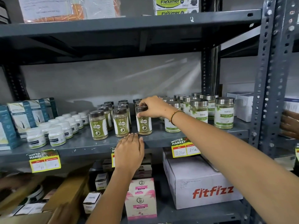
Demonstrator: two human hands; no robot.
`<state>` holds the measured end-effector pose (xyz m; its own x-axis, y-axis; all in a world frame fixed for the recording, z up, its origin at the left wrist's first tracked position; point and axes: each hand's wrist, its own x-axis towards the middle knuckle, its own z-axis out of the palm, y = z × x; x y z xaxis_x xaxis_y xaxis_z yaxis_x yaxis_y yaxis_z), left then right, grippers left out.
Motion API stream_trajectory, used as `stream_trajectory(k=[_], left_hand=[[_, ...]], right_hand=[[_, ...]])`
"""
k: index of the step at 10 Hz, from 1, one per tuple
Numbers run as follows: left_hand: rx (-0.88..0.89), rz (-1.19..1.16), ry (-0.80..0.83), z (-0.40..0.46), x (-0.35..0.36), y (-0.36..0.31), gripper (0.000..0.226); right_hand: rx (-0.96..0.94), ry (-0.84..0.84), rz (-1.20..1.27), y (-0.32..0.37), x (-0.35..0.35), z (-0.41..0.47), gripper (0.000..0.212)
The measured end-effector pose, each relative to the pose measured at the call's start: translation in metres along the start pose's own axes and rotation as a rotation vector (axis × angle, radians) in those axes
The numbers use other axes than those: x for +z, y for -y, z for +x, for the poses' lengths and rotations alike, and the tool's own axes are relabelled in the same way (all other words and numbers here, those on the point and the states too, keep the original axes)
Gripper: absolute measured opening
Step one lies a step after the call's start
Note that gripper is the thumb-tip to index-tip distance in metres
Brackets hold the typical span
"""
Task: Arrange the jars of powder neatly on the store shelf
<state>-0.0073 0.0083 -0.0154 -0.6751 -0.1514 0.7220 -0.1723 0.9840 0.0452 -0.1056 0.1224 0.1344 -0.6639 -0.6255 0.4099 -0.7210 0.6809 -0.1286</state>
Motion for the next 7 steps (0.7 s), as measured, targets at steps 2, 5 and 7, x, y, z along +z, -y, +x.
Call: stream_trajectory(k=[2,5,7], left_hand=[[0.007,-0.007,-0.01,0.0016,0.0035,-0.001,0.048],[0.007,-0.016,0.011,0.0016,0.0018,0.0008,0.051],[0.009,-0.025,-0.002,0.002,0.0047,0.0026,0.052]], right_hand=[[0.023,-0.001,-0.004,-0.0044,-0.0023,-0.0008,0.06],[0.021,-0.026,-0.022,0.0021,0.0,-0.0068,0.064],[0.022,-0.098,-0.008,-0.002,0.0011,-0.0097,0.076]])
